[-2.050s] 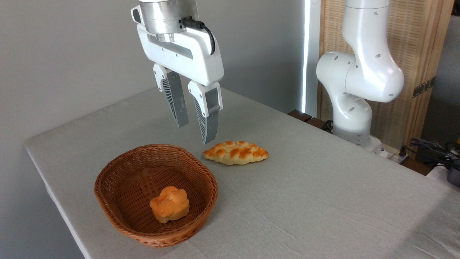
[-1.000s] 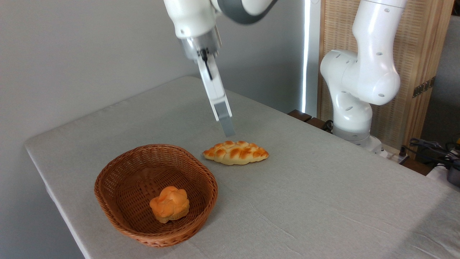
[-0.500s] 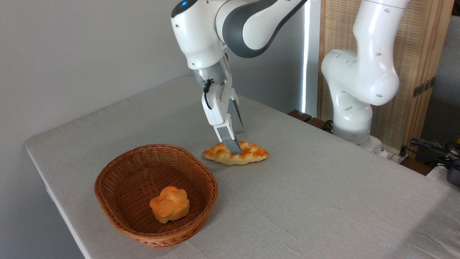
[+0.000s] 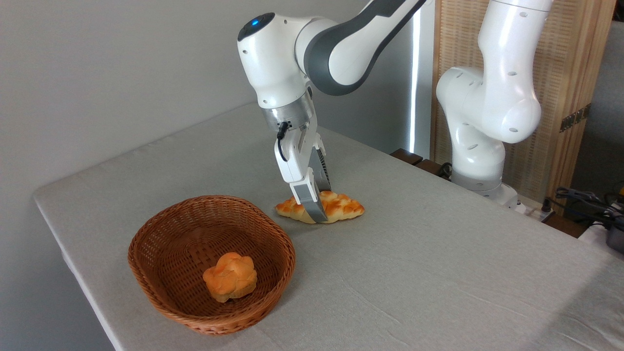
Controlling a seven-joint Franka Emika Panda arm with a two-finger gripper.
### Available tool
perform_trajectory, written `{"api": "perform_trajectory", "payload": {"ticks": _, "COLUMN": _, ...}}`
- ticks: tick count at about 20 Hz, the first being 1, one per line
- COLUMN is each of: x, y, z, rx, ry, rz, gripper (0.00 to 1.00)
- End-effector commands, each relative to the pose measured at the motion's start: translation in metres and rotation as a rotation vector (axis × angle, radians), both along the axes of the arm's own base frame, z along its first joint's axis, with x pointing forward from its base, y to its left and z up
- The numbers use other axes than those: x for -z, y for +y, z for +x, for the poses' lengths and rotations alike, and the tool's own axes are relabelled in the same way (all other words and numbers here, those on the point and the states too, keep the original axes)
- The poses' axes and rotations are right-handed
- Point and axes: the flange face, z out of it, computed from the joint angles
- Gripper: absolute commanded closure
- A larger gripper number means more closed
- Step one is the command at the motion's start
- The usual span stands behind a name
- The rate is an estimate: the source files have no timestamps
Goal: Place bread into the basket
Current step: 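Close the gripper around the middle of the braided bread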
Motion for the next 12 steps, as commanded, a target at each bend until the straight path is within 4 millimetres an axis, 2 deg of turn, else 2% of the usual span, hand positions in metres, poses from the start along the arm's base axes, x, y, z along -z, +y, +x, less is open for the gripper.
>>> {"api": "perform_trajectory", "payload": {"ticks": 1, "x": 0.0043, "y": -0.0035, "z": -0.0002, "rx": 0.024, "ry": -0.012, "rz": 0.003, "gripper": 0.55}}
{"api": "perform_trajectory", "payload": {"ticks": 4, "x": 0.0042, "y": -0.0048, "z": -0.0005, "rx": 0.029, "ry": -0.014, "rz": 0.002, "gripper": 0.72}}
{"api": "perform_trajectory", "payload": {"ticks": 12, "x": 0.0036, "y": -0.0101, "z": -0.0029, "rx": 0.036, "ry": -0.007, "rz": 0.006, "gripper": 0.72}}
